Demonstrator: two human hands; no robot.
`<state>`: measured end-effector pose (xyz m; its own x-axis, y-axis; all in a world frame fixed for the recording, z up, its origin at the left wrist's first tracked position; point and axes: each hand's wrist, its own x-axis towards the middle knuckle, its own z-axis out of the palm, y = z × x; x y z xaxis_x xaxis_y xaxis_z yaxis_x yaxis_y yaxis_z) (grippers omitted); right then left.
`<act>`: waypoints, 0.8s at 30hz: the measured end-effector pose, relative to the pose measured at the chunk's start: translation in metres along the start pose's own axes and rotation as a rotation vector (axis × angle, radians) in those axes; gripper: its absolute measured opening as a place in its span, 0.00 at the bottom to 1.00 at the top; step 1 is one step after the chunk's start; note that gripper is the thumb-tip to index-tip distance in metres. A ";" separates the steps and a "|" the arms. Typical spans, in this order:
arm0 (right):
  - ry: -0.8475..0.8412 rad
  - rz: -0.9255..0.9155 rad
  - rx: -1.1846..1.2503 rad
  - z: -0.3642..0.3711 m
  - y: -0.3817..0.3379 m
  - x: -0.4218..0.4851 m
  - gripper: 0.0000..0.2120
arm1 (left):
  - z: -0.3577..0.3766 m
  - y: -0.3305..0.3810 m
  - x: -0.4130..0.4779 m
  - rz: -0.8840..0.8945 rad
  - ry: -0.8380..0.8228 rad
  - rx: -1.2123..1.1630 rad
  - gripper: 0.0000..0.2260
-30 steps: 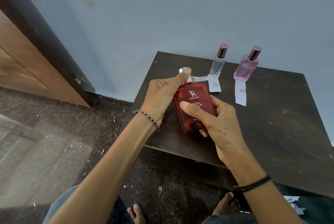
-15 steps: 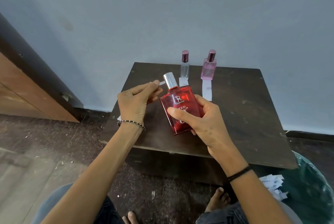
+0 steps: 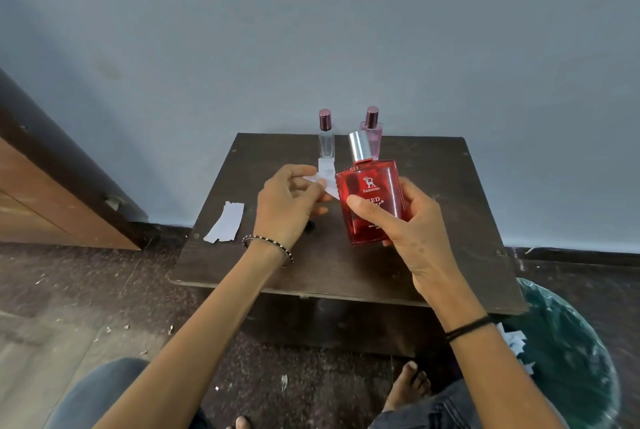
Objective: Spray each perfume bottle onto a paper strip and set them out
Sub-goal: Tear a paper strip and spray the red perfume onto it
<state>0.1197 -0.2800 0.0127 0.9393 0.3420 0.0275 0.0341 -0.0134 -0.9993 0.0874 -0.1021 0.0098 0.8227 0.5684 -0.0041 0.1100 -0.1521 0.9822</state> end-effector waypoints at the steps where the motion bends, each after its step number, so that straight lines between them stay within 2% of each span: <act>1: 0.009 -0.006 -0.011 -0.005 0.002 0.001 0.20 | 0.004 0.001 -0.001 -0.006 -0.032 0.014 0.11; 4: 0.053 -0.016 -0.037 -0.019 0.005 0.008 0.22 | 0.015 0.006 -0.001 -0.070 -0.130 -0.006 0.18; 9: 0.132 -0.049 -0.039 -0.044 0.002 0.026 0.25 | 0.033 0.014 0.005 -0.109 -0.235 -0.048 0.08; 11: 0.163 -0.052 -0.024 -0.054 0.000 0.034 0.25 | 0.040 0.016 0.007 -0.122 -0.237 -0.033 0.09; 13: 0.180 -0.044 -0.026 -0.064 -0.002 0.044 0.21 | 0.049 0.018 0.010 -0.134 -0.245 -0.009 0.11; 16: 0.176 -0.042 -0.043 -0.075 -0.005 0.056 0.17 | 0.066 0.020 0.015 -0.150 -0.301 0.035 0.11; 24: 0.098 -0.067 -0.033 -0.100 -0.014 0.083 0.21 | 0.121 0.023 0.030 -0.071 -0.333 0.262 0.11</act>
<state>0.2311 -0.3453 0.0319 0.9632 0.2500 0.0984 0.1079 -0.0245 -0.9939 0.1826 -0.1865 0.0098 0.9385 0.2992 -0.1726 0.2756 -0.3472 0.8964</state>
